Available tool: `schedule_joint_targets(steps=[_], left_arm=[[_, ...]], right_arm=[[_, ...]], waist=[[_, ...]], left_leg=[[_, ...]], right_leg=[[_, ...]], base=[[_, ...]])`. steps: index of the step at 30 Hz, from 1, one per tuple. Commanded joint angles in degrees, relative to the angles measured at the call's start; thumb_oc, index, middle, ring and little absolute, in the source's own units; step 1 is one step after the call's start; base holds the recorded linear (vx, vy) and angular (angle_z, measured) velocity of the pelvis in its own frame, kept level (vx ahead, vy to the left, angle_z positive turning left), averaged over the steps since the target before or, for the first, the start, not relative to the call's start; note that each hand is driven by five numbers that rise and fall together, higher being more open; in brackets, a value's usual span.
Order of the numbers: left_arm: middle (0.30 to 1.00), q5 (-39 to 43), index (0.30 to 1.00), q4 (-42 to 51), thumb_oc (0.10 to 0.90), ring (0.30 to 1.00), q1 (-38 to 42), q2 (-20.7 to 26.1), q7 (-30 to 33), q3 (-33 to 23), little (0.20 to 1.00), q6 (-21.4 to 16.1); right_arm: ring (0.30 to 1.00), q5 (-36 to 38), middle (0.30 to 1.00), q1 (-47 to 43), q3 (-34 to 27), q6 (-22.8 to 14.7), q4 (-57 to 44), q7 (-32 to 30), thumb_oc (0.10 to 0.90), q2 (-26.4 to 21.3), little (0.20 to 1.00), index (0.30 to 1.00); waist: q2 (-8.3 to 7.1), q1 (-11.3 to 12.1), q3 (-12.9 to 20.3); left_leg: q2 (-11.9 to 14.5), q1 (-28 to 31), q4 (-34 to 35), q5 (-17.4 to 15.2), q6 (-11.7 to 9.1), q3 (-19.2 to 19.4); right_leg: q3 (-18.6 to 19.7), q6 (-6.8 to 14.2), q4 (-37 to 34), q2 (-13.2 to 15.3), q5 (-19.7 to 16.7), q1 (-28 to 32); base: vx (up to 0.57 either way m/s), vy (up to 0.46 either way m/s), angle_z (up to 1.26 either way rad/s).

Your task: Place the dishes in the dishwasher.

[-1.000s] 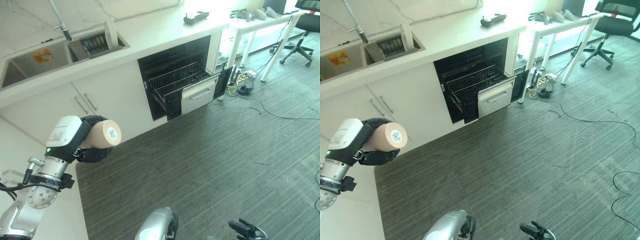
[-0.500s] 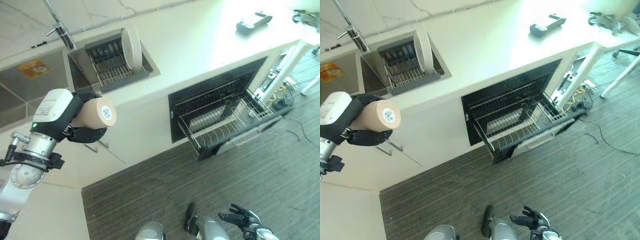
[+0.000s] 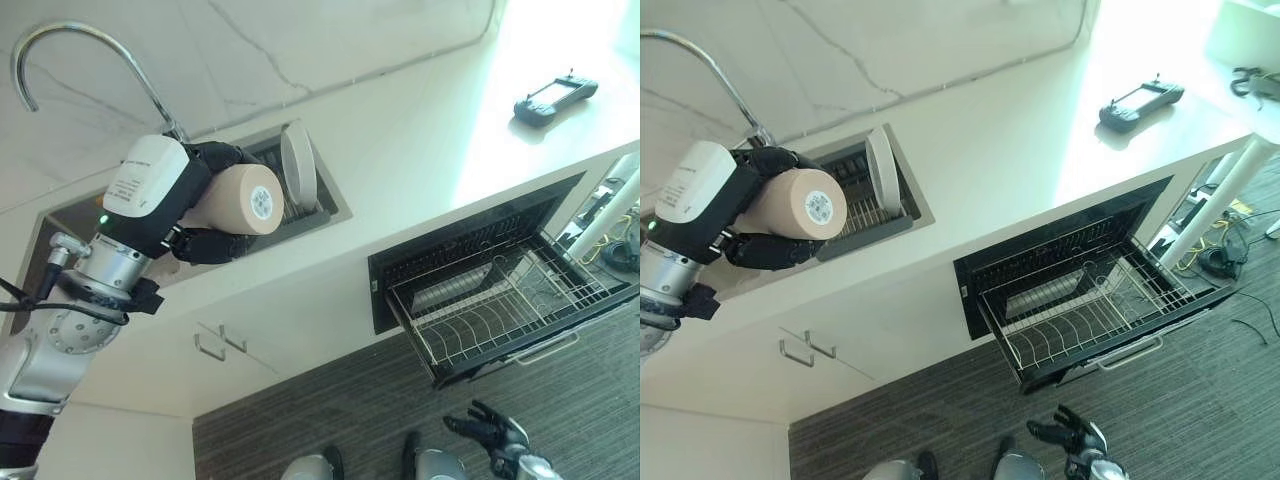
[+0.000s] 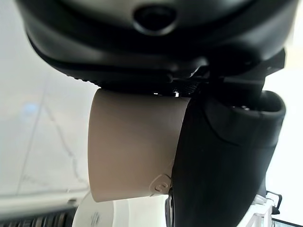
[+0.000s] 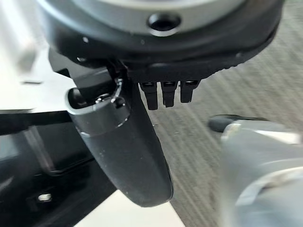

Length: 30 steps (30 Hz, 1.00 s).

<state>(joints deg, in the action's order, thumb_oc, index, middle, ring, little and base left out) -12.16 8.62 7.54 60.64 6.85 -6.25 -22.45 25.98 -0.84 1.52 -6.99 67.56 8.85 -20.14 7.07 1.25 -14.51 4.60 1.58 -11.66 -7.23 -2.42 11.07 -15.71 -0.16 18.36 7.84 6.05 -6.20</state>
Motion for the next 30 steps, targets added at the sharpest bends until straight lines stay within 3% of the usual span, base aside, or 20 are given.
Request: schedule_joint_targets(steps=[1,2,3,4,6,7,10,12,14,15,16,18,19,21,22,23,24,25,27,30], left_arm=[[0.3,2.6,0.3,0.9,0.4,0.3,3.6,1.9,4.0,-8.4,0.3,-0.2],[0.3,2.9,0.3,0.8,0.4,0.3,3.5,2.2,4.0,-8.7,0.3,-0.2],[0.3,-3.0,0.3,-6.1,0.4,0.3,8.7,-16.6,6.3,10.0,0.3,-3.7],[0.3,-4.2,0.3,-6.1,0.4,0.3,8.3,-16.6,7.3,9.9,0.3,-3.7],[0.3,-5.3,0.3,-4.6,0.4,0.3,7.8,-16.8,8.6,9.6,0.3,-1.1],[0.3,-4.9,0.3,-4.3,0.4,0.3,8.1,-16.9,8.8,10.1,0.3,-0.8],[0.3,-4.5,0.3,-3.0,0.4,0.3,8.3,-16.8,7.6,9.4,0.3,0.8],[0.3,-5.3,0.3,-3.5,0.4,0.3,8.4,-16.1,8.8,9.9,0.3,1.5],[0.3,-6.1,0.3,-2.5,0.4,0.3,9.8,-15.2,10.6,10.6,0.3,3.3],[0.3,-6.2,0.3,-2.3,0.4,0.3,10.1,-14.9,11.2,10.9,0.3,3.6],[0.3,-6.1,0.3,-1.7,0.4,0.3,11.1,-13.5,12.7,11.7,0.3,4.6],[0.3,-5.0,0.3,-2.0,0.4,0.3,12.7,-11.5,13.5,12.3,0.3,5.0],[0.3,-2.9,0.3,-4.1,0.4,0.3,14.2,-8.6,13.9,12.7,0.3,4.2],[0.3,-1.5,0.3,-6.7,0.4,0.3,14.2,-6.9,14.1,12.6,0.3,2.6],[0.3,-0.3,0.3,-8.0,0.4,0.3,11.5,-6.6,12.7,10.0,0.3,0.1],[0.3,-0.5,0.3,-7.6,0.4,0.3,10.7,-6.9,12.5,9.4,0.3,0.2],[0.3,-0.3,0.3,-5.0,0.4,0.3,7.9,-8.1,11.1,7.5,0.3,0.4],[0.3,-1.1,0.3,-3.7,0.4,0.3,7.9,-9.5,9.6,7.2,0.3,-0.5],[0.3,-3.6,0.3,-1.8,0.4,0.3,11.1,-12.1,8.9,8.7,0.3,1.4],[0.3,-4.7,0.3,-1.0,0.4,0.3,14.3,-12.1,9.9,9.8,0.3,4.6]], right_arm=[[0.9,1.7,0.9,-0.3,-0.4,-1.4,0.4,2.9,0.8,-1.4,0.9,0.9],[0.9,0.9,0.9,-0.2,-0.5,-1.7,0.8,3.3,0.8,-1.4,0.9,0.9],[0.9,1.1,0.9,-1.6,-3.1,0.5,0.4,8.7,0.8,0.4,0.9,0.9],[0.9,-0.2,0.9,-1.9,-2.0,0.7,-0.7,8.7,0.8,0.8,0.9,0.9],[0.9,-0.7,0.9,-2.7,0.5,0.9,-2.7,9.2,0.8,1.6,0.9,0.9],[0.9,0.5,0.9,-2.9,1.0,0.0,-2.5,9.0,0.8,2.0,0.9,0.9],[0.9,-0.4,0.9,-3.0,2.8,-1.1,-6.0,6.6,0.8,2.4,0.9,0.9],[0.9,-1.9,0.9,-3.2,3.5,-1.4,-7.3,5.9,0.8,2.7,0.9,0.9],[0.9,-2.3,0.9,-4.3,4.0,-1.9,-8.6,6.2,0.8,2.2,0.9,0.9],[0.9,-2.3,0.9,-4.5,3.9,-2.0,-9.0,6.2,0.8,2.1,0.9,0.9],[0.9,-3.0,0.9,-5.2,3.8,-2.0,-10.5,6.5,0.8,1.6,0.9,0.9],[0.9,-3.4,0.9,-5.7,3.9,-1.7,-12.0,6.9,0.8,1.1,0.9,0.9],[0.9,-2.5,0.9,-6.0,4.0,-0.8,-13.5,7.5,0.8,0.9,0.9,0.9],[0.9,-2.2,0.9,-5.9,4.3,0.0,-14.3,8.5,0.8,1.2,0.9,0.9],[0.9,-5.5,0.9,-5.3,5.4,0.9,-14.9,9.2,0.8,1.2,0.9,0.9],[0.9,-5.8,0.9,-5.4,5.6,1.2,-14.9,9.2,0.8,1.1,0.9,0.9],[0.9,-4.9,0.9,-4.6,6.0,2.3,-15.4,8.1,0.8,0.7,0.9,0.9],[0.9,-4.4,0.9,-3.2,5.2,2.0,-15.4,7.3,0.8,0.2,0.9,0.9],[0.9,-4.6,0.9,-0.9,4.4,1.0,-15.0,7.1,0.8,-0.4,0.9,0.9],[0.9,-3.9,0.9,0.4,4.7,2.0,-15.5,5.7,0.8,-0.6,0.9,0.9]], waist=[[-0.22,-0.1,2.1],[-0.26,0.0,2.3],[0.8,-5.0,0.2],[0.51,-4.7,0.5],[-0.43,-2.9,1.0],[-0.77,-2.8,0.8],[-1.8,-2.3,0.0],[-2.78,-1.1,-0.7],[-3.89,-0.4,-1.4],[-4.2,-0.3,-1.7],[-5.08,0.0,-2.6],[-5.02,-0.1,-3.5],[-4.59,-0.3,-4.3],[-4.64,-0.5,-4.4],[-5.51,-0.3,-3.9],[-5.49,-0.3,-3.8],[-4.89,-0.3,-3.7],[-4.62,-1.6,-3.6],[-4.4,-4.1,-3.1],[-4.27,-4.4,-2.3]], left_leg=[[-0.7,-7.4,-5.5,-4.7,-0.2,-1.6],[-0.7,-7.4,-5.5,-4.8,-0.3,-1.4],[-1.2,-4.6,-5.5,-5.7,1.6,-10.5],[-1.0,-5.0,-5.5,-6.1,1.7,-9.3],[-0.9,-5.4,-5.5,-6.3,2.3,-6.4],[-1.7,-5.2,-5.5,-6.5,3.2,-6.9],[-2.6,-4.4,-5.5,-7.0,4.9,-5.8],[-2.3,-3.7,-5.5,-6.1,5.6,-4.6],[-1.6,-2.7,-5.5,-6.1,4.7,-4.3],[-1.8,-2.5,-5.5,-6.3,4.7,-4.5],[-2.2,-2.2,-6.8,-7.3,4.5,-5.7],[-1.1,-4.2,-11.0,-9.4,4.0,-7.0],[1.8,-5.6,-13.2,-10.1,2.9,-9.5],[5.9,-4.5,-11.1,-8.2,1.7,-11.0],[10.9,-3.1,-7.4,-4.0,-0.9,-11.3],[12.0,-2.4,-5.8,-2.3,-1.4,-11.0],[15.3,-4.0,-5.5,2.3,-2.2,-9.9],[16.7,-4.8,-5.5,3.2,-1.9,-5.0],[13.4,-4.0,-5.5,0.9,-2.1,3.1],[4.7,-4.0,-5.5,-1.2,-0.9,4.4]], right_leg=[[-2.4,4.4,-1.2,0.1,8.8,4.1],[-2.5,4.6,-1.2,0.3,8.8,3.9],[6.2,6.8,4.3,-0.6,3.8,4.7],[5.3,5.9,3.9,-2.7,4.9,3.9],[1.4,4.8,-0.6,-3.4,5.3,5.1],[2.9,5.3,-0.5,-4.1,3.8,4.1],[2.6,5.0,7.3,-4.9,5.5,2.1],[1.8,5.7,9.1,-0.8,4.7,1.1],[3.4,7.1,-0.7,4.1,1.6,3.4],[4.5,7.5,-1.2,5.5,0.9,3.2],[8.8,8.9,-1.2,10.4,-2.0,1.4],[12.3,9.6,-1.2,13.0,-4.0,0.6],[15.7,10.3,-1.2,14.3,-5.0,0.7],[16.6,10.9,1.0,13.5,-2.8,0.8],[14.1,11.4,1.7,11.1,1.7,2.1],[13.2,11.2,1.7,10.5,2.2,2.2],[10.3,9.5,1.9,8.2,4.0,2.9],[6.6,7.5,2.0,7.1,5.7,4.4],[0.7,6.1,-1.2,5.8,6.1,7.3],[-1.6,5.7,-1.2,5.1,6.7,6.9]], base=[[-0.01,0.024,-0.05],[0.0,0.013,-0.06],[0.0,0.037,-0.04],[0.01,0.089,0.15],[0.04,0.11,-0.09],[0.07,0.068,-1.16],[0.08,-0.008,-0.96],[0.08,-0.243,-0.41],[0.08,-0.443,-0.22],[0.06,-0.53,-0.34],[0.05,-0.611,-0.33],[0.04,-0.75,0.02],[0.07,-0.987,0.32],[0.11,-1.219,0.51],[0.13,-1.078,0.8],[0.11,-1.269,1.17],[0.0,-0.773,1.04],[-0.04,-0.996,0.97],[-0.06,-0.653,1.4],[-0.07,-0.334,1.24]])
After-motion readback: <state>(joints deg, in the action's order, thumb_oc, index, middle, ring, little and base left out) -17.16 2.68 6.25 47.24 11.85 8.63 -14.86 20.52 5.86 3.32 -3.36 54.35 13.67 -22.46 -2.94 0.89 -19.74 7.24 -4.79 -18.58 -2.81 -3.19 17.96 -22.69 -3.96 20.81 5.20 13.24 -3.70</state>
